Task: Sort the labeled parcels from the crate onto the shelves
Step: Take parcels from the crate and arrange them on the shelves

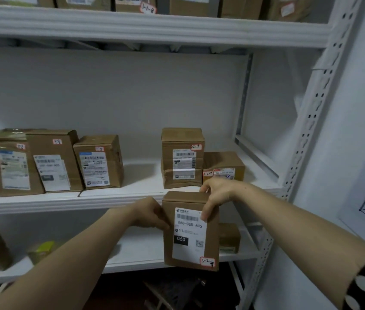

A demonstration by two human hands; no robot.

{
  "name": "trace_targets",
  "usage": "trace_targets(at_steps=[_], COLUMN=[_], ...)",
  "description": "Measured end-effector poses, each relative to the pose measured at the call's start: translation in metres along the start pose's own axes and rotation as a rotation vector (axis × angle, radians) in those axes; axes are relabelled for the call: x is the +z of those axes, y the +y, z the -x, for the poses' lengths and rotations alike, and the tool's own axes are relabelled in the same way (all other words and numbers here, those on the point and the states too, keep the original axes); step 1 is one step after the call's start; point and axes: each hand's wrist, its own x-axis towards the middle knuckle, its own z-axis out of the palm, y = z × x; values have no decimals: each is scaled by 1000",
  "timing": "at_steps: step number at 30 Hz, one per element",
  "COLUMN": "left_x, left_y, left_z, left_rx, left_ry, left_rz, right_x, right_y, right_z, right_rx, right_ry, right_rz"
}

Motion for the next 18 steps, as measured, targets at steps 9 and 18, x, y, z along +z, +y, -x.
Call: trace_targets(at_steps=[9,18], left_x=[-11,-44], left_y=[-9,-42], left_z=[23,53], left_rx=[-110,-131], left_ry=[90,246], left_rz=[53,149], right_x=[8,-3], right_y=[-18,-92], right_z=[-19,-37], right_rx=[-34,-248], right_ry=[-25,-58], right_rz=[49,294])
